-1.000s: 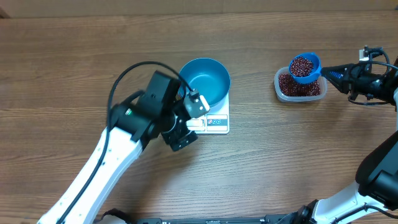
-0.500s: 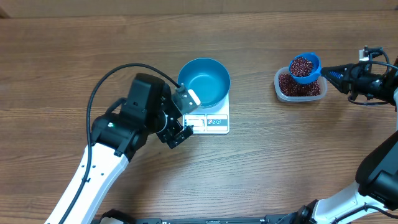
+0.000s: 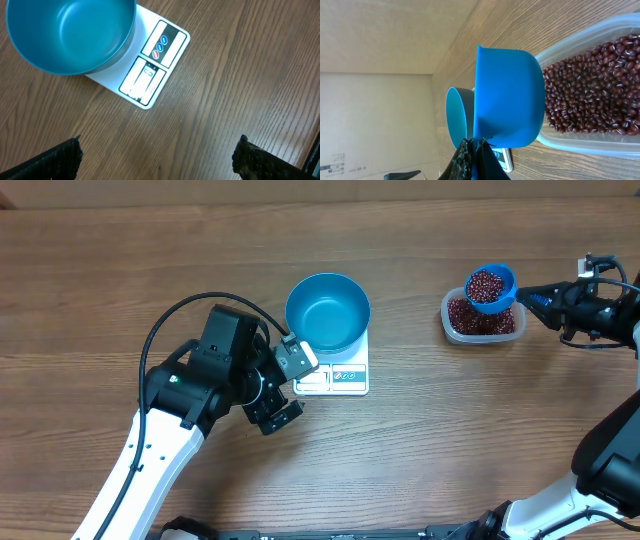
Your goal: Scoop item into bowl and weigh 150g on scale
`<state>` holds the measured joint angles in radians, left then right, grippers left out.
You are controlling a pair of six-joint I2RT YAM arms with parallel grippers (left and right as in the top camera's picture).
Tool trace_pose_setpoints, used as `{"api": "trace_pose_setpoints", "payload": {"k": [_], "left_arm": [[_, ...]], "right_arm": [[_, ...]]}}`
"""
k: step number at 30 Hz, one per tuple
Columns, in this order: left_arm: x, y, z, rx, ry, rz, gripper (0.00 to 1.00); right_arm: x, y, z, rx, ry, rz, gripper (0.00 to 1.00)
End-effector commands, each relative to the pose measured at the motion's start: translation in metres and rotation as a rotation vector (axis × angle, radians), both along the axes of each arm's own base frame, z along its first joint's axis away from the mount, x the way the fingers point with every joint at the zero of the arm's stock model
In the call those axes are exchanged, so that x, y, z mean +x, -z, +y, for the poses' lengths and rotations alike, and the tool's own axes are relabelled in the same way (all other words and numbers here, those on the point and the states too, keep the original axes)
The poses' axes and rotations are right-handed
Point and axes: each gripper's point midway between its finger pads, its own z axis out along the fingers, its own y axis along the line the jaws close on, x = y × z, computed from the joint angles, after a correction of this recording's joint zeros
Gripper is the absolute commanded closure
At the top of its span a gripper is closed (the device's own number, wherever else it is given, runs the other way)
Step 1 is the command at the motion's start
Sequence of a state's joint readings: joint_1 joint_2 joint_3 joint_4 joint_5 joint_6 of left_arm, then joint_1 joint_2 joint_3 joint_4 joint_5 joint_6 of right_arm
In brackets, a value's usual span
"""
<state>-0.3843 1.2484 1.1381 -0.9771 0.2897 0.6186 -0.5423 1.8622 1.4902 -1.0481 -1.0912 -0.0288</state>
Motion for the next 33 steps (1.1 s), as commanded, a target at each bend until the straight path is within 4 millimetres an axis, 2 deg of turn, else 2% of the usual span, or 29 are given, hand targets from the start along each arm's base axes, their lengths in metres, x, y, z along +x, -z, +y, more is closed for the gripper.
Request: {"api": "trace_pose_setpoints", "payload": {"k": [1,15,22,33], "left_arm": [[-0.002,0.004,-0.003,-0.006,0.034,0.01,0.01],[0.007,0.024,-0.005,0.02,0.03,0.061,0.0],[0.018,0.019,-0.009,0.004,0.029,0.008,0.0],[0.021,0.017,-0.01,0.0,0.031,-0.005,0.0]], "right_arm": [[0.0,-0.001,0.003,0.023,-0.009,-0.007,0.96],[-0.001,-0.001,0.004,0.026,-0.009,-0.002,0.96],[-0.001,-0.001,0.004,0.025,-0.009,-0.002,0.96],[-0.001,-0.001,0.004,0.025,-0.009,-0.002,0.96]]}}
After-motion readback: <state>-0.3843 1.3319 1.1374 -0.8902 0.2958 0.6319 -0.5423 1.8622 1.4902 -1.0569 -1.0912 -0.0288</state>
